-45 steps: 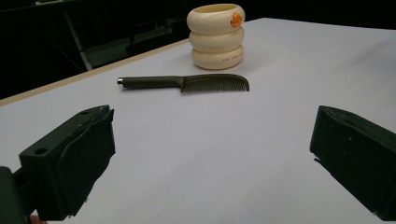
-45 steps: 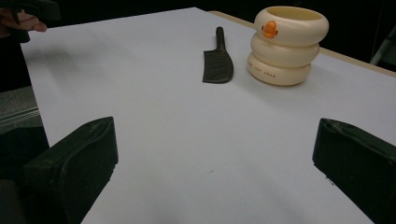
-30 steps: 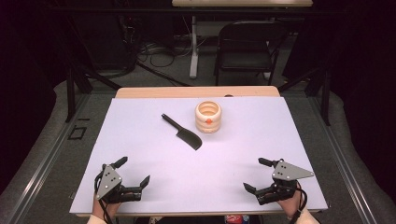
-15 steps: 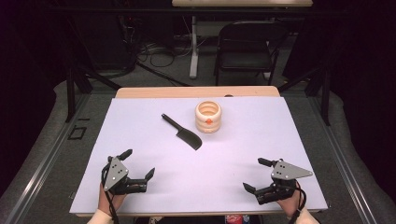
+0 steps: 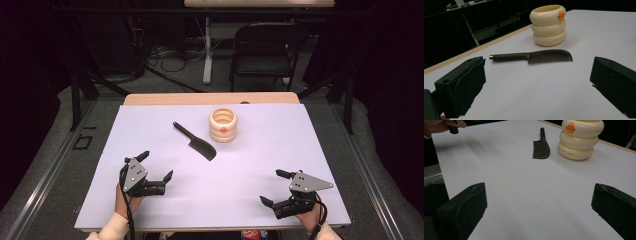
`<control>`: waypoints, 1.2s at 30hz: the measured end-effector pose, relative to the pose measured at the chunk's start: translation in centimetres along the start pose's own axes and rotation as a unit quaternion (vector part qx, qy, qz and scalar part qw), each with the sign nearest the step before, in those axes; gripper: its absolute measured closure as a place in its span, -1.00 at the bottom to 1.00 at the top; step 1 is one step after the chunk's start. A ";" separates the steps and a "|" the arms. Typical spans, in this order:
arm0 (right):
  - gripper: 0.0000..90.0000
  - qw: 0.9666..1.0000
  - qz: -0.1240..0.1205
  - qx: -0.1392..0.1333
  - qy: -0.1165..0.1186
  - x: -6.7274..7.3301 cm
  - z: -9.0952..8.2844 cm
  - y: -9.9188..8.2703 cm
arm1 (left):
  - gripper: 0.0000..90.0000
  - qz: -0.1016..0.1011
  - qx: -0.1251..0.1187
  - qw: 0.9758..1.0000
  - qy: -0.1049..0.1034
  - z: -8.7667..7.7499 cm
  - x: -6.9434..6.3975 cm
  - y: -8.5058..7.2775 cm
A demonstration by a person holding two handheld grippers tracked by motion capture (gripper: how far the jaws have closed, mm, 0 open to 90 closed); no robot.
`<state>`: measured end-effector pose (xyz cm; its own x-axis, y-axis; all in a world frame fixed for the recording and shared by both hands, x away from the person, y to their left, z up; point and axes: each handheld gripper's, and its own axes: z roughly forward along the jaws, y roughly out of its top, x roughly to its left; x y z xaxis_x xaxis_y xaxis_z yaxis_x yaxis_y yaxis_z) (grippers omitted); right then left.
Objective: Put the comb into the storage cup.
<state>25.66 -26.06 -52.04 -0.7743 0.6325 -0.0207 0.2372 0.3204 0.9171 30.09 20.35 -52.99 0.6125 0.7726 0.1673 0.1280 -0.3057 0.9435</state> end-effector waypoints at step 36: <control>-1.00 1.000 -0.001 0.004 0.005 -0.1 0.1 -0.1 | -1.00 0.009 0.007 1.000 0.020 4.9 1.8 1.3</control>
<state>25.76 -26.05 -52.14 -0.7800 0.6255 -0.0186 0.2400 0.3264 0.9143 35.14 18.58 -52.82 0.5830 0.7886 0.1958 0.1280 -0.3271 0.9363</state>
